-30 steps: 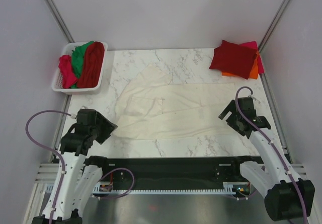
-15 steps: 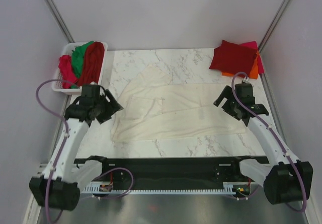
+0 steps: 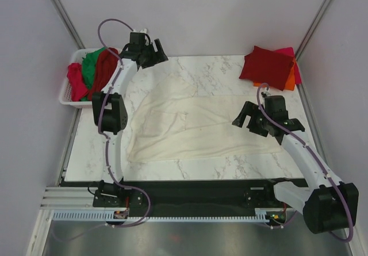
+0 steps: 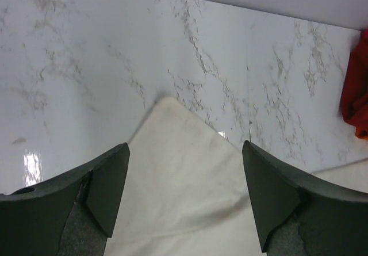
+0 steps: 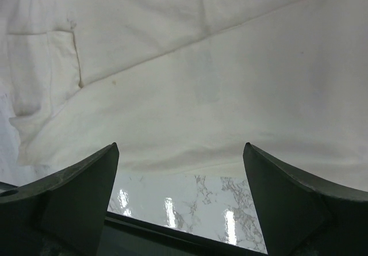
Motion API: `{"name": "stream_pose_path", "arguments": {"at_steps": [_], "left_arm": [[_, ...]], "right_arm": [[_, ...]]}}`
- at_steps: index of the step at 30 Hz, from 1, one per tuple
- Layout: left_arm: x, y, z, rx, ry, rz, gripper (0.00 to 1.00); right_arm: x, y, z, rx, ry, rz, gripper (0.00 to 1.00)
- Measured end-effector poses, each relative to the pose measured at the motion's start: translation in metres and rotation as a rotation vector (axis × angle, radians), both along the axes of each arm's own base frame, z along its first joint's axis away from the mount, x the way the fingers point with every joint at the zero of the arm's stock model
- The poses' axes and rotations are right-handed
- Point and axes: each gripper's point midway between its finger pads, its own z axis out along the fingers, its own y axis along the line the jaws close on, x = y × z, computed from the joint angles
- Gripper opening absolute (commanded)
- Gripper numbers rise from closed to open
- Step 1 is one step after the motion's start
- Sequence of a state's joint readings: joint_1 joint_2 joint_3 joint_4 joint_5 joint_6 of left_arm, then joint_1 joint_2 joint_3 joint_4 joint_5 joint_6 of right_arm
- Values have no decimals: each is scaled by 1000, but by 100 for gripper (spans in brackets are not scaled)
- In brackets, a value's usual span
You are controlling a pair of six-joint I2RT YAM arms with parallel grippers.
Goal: Fold and stack the t-shirts
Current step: Fold the tshirt
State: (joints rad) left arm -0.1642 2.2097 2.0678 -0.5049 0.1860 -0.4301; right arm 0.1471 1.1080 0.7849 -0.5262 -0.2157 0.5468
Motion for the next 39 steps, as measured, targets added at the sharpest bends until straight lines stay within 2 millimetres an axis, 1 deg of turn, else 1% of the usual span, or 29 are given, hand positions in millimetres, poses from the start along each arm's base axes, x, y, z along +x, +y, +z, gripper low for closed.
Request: {"name": "stream_pose_path", "arguments": {"at_steps": [2, 3, 6, 8, 10, 12, 13, 15, 17, 19, 23, 27, 30, 31, 33, 36, 37, 39], "left_arm": [[29, -2, -12, -8, -23, -7, 89], [39, -2, -24, -15, -19, -12, 89], [59, 3, -57, -39, 6, -21, 91], [65, 10, -79, -62, 36, -17, 91], [65, 15, -100, -91, 77, -15, 90], [63, 18, -115, -121, 117, -13, 90], [61, 19, -119, -132, 131, -12, 89], [61, 18, -120, -154, 137, -18, 89], [60, 12, -118, -174, 139, -32, 88], [55, 1, -123, -189, 154, -48, 89], [46, -23, -122, -199, 170, -80, 89], [35, -49, -122, -201, 191, -114, 86], [29, -63, -123, -208, 206, -132, 79], [27, -67, -123, -209, 212, -135, 71], [23, -71, -126, -210, 230, -134, 61], [18, -73, -131, -214, 258, -125, 33], [17, -72, -132, -214, 266, -121, 17], [16, -70, -134, -210, 276, -112, 5]], "right_arm": [[-6, 1, 9, 4, -23, 20, 98], [-9, 1, 13, 4, -38, 27, 98], [-16, 1, 27, 5, -83, 40, 98], [-20, 1, 32, 7, -98, 48, 98], [-22, 1, 33, 11, -97, 54, 98], [-23, 2, 32, 10, -89, 58, 98], [-24, 2, 31, 9, -86, 60, 98], [-24, 1, 31, 6, -85, 61, 98], [-23, 0, 27, -5, -75, 61, 98], [-20, -3, 20, -25, -54, 59, 98], [-18, -6, 9, -53, -19, 56, 98], [-18, -8, 7, -63, -14, 51, 98], [-18, -9, 7, -68, -14, 46, 98], [-18, -9, 8, -69, -15, 46, 98], [-18, -10, 9, -72, -22, 41, 98], [-18, -11, 10, -74, -27, 40, 98], [-18, -11, 10, -74, -27, 39, 98], [-18, -11, 10, -75, -26, 38, 98]]}}
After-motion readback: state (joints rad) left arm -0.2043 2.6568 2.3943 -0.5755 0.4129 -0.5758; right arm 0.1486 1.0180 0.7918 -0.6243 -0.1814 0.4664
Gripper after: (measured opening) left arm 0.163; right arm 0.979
